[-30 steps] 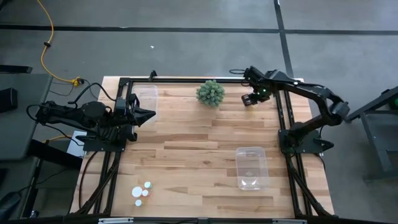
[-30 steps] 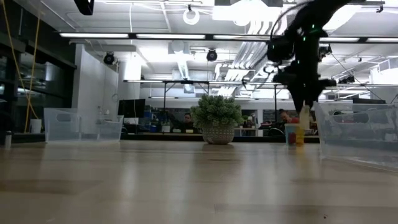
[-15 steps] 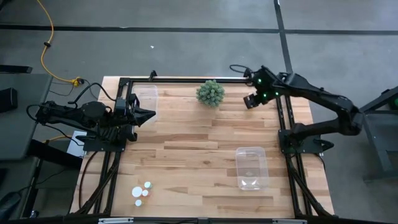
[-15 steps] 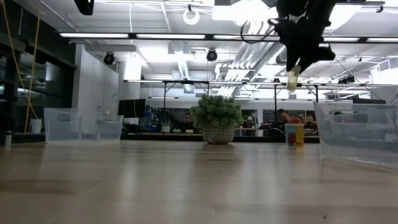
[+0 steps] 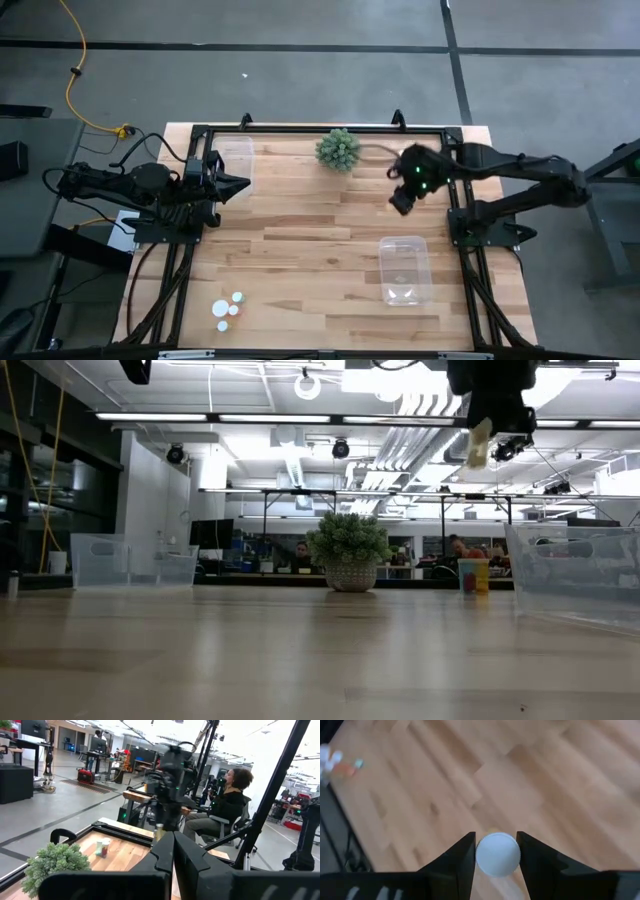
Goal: Pick and place medicine bottles into bin by pill shape (circle, oval)
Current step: Put the right yellow tablet bottle into the right transparent bin
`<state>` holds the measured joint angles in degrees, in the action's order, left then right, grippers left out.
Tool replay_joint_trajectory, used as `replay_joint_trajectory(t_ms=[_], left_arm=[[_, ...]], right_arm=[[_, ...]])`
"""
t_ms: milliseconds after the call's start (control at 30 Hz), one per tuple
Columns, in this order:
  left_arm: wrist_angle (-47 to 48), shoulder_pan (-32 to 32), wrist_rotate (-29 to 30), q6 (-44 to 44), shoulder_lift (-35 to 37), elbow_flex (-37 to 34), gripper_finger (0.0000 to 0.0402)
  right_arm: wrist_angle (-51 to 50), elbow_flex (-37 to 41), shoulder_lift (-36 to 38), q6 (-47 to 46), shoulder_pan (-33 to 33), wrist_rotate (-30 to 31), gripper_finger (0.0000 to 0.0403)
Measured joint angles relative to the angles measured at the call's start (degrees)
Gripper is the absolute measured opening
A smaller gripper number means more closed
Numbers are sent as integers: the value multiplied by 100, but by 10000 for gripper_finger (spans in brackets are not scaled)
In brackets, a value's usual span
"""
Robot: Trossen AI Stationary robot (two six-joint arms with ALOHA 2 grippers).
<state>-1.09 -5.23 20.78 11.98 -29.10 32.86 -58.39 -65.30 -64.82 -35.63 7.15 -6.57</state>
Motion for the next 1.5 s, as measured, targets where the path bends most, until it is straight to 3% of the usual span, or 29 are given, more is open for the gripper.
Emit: replay_joint_trajectory(t_ms=[133,467,700,1033,1500], left_arm=[[1,1,0,-5,0,0,0],[-1,-1,0,-11,-46,0,0],[-1,-1,0,-12,-67,-2,0],[-1,-1,0,-12,-63,-2,0],[-1,-1,0,-12,-63,-1,0]], right_arm=[[0,0,0,-348,-790,135,132],[-11,103,-38,-1938,-2676,1380,133],[164,613,-440,-2761,-3513,1681,133],[942,1244,-1253,-3148,-3713,1968,133],[1381,1290,-2251,-3411,-3667,1959,133]])
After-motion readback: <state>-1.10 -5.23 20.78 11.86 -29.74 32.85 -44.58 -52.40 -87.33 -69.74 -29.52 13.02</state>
